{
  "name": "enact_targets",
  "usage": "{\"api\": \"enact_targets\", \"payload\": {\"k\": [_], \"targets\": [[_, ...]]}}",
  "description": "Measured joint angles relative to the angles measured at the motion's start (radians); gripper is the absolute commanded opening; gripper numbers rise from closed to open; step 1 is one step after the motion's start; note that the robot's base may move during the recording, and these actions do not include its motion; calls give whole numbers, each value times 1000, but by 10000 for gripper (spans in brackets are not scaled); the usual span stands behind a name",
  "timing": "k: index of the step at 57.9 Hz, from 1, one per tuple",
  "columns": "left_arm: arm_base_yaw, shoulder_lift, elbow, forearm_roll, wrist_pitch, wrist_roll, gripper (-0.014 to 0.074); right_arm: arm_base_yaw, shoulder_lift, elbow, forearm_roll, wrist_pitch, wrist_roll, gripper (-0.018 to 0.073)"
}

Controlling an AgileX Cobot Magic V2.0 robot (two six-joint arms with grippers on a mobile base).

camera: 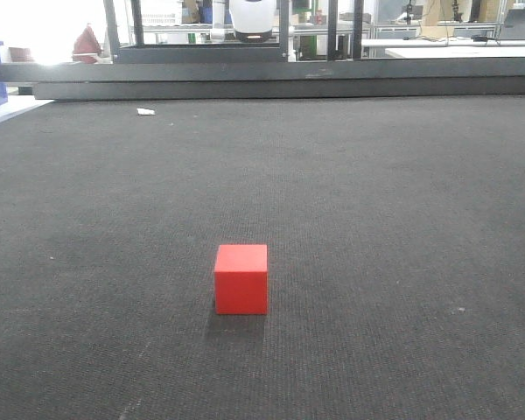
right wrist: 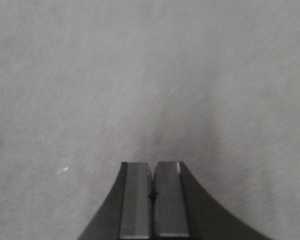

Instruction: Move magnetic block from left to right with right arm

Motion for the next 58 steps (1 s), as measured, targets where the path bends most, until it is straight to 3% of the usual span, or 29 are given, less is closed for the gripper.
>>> {"api": "enact_targets", "payload": {"k": [5, 18, 30, 41, 58], "targets": [[0, 0, 0, 0, 0, 0, -117, 58, 61, -9, -53, 5, 114, 132], [0, 0, 0, 0, 0, 0, -117, 219, 217, -69, -144, 60, 382, 643], [0, 0, 0, 0, 0, 0, -117, 357, 379, -206, -144, 184, 435, 623], [0, 0, 0, 0, 0, 0, -117, 437, 560, -382, -105, 309, 437, 623], [0, 0, 0, 0, 0, 0, -117, 526, 860, -653, -7, 397, 482, 623]]}}
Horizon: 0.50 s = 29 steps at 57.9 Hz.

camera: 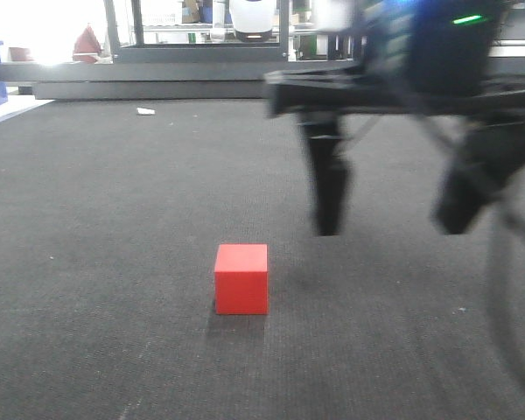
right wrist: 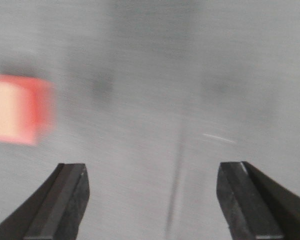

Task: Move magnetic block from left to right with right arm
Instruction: 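Lower the open right gripper over the red cube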

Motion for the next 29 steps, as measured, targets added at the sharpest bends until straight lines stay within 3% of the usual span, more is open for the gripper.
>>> {"api": "enact_targets", "payload": {"k": [16, 29], "targets": [[0, 0, 0, 0, 0, 0, -117, 86, 159, -212, 7, 64, 72, 623], [0, 0, 0, 0, 0, 0, -117, 112, 228, -266, 19, 66, 87, 623]]}}
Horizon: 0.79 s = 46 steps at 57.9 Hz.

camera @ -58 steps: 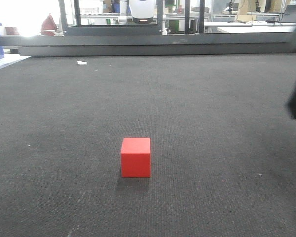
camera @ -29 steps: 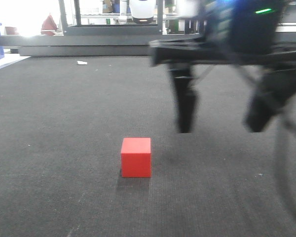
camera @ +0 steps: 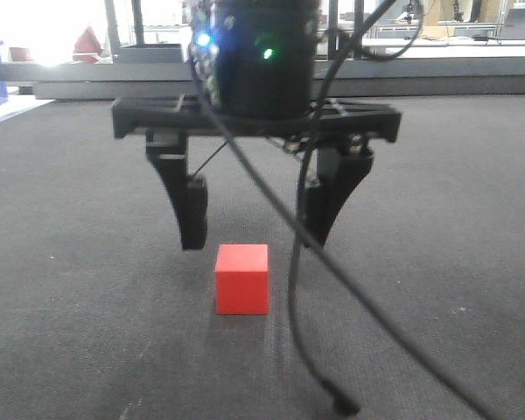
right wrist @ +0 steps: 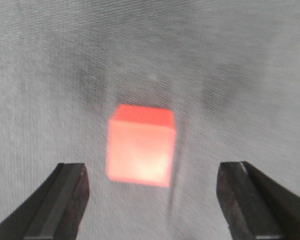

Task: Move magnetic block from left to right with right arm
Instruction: 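Lower the open right gripper over the red cube, then close the right gripper on the red cube and lift it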

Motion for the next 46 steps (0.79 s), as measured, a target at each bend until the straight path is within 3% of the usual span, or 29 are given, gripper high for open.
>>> {"api": "enact_targets", "payload": {"k": [46], "targets": [[0, 0, 0, 0, 0, 0, -117, 10, 74, 3, 0, -51, 43, 622]]}}
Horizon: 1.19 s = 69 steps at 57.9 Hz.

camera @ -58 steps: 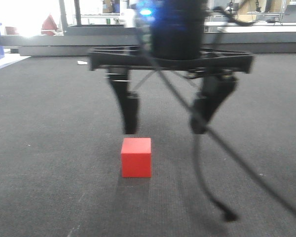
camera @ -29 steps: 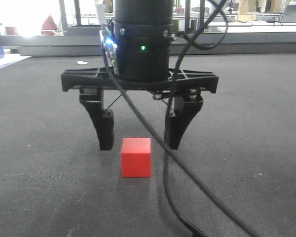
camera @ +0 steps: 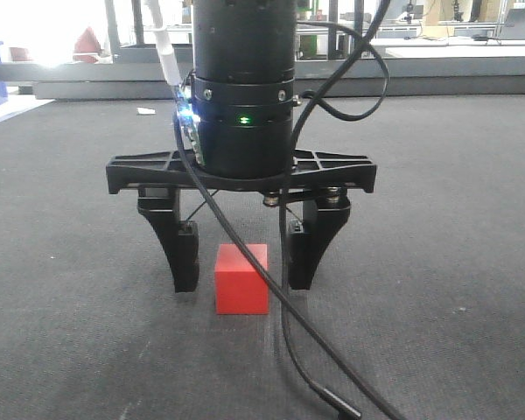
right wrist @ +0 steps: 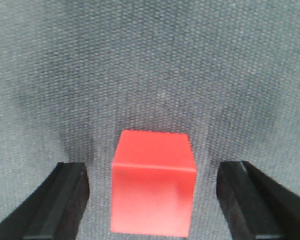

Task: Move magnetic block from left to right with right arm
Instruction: 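Close the right gripper on the red cube and lift it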

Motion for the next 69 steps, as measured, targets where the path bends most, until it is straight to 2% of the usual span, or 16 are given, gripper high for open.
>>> {"api": "enact_targets", "payload": {"k": [8, 12, 25, 31, 48, 56, 69], "targets": [[0, 0, 0, 0, 0, 0, -117, 0, 2, 5, 0, -5, 0, 617], [0, 0, 0, 0, 0, 0, -117, 0, 4, 5, 0, -7, 2, 585], [0, 0, 0, 0, 0, 0, -117, 0, 8, 5, 0, -7, 7, 321], [0, 0, 0, 0, 0, 0, -117, 0, 8, 5, 0, -7, 7, 263], [0, 0, 0, 0, 0, 0, -117, 0, -13, 5, -2, 11, 7, 253], [0, 0, 0, 0, 0, 0, -117, 0, -78, 5, -37, 43, 5, 253], [0, 0, 0, 0, 0, 0, -117, -40, -249, 70, -115, 53, -112, 253]]}}
